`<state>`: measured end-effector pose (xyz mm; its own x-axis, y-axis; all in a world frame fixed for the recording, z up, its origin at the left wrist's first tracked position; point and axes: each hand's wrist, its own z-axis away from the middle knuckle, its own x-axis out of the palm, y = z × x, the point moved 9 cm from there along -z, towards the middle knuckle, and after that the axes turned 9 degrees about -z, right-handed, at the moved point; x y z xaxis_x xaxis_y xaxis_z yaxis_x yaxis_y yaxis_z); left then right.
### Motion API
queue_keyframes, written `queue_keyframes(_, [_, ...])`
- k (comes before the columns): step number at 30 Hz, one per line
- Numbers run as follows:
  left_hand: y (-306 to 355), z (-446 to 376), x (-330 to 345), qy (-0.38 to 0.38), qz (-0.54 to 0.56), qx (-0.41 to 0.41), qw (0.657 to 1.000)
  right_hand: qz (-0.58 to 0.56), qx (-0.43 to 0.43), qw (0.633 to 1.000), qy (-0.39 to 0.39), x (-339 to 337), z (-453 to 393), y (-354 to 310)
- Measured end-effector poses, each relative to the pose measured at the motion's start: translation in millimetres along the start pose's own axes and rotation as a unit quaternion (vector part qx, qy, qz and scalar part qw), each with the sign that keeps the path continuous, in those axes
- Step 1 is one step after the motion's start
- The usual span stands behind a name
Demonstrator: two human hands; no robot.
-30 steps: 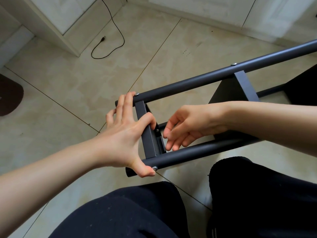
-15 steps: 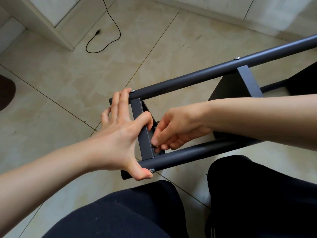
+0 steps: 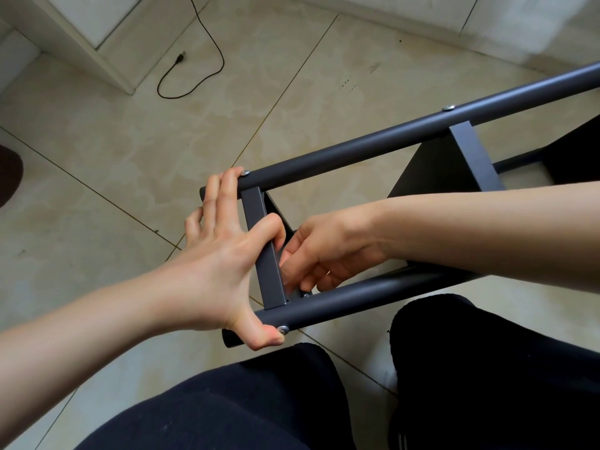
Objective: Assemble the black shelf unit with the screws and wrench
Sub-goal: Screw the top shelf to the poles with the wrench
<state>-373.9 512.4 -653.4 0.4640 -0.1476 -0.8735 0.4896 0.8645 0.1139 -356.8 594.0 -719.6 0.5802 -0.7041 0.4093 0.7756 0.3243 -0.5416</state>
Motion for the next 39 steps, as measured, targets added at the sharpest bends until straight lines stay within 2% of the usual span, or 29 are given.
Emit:
queue_keyframes(11, [0.2, 1.2, 0.4, -0.014, 0.005, -0.006, 1.000, 0.045, 0.003, 0.999, -0.028, 1.8, -0.2, 0.3])
queue_keyframes(23, [-3.5, 3.0, 1.8, 0.015, -0.014, -0.007, 1.000, 0.056, 0.001, 0.997, -0.048, 2.3, -3.3, 2.9])
queue_keyframes(29, [-5.0, 5.1, -1.8, 0.043, -0.040, -0.018, 0.998, 0.046, -0.002, 0.996, -0.070, 3.6, -1.4, 2.0])
queue_keyframes(39, [-3.6, 5.8, -3.0, 0.046, -0.043, -0.012, 0.998, 0.017, 0.034, 0.996, -0.081, 3.4, -5.3, 10.2])
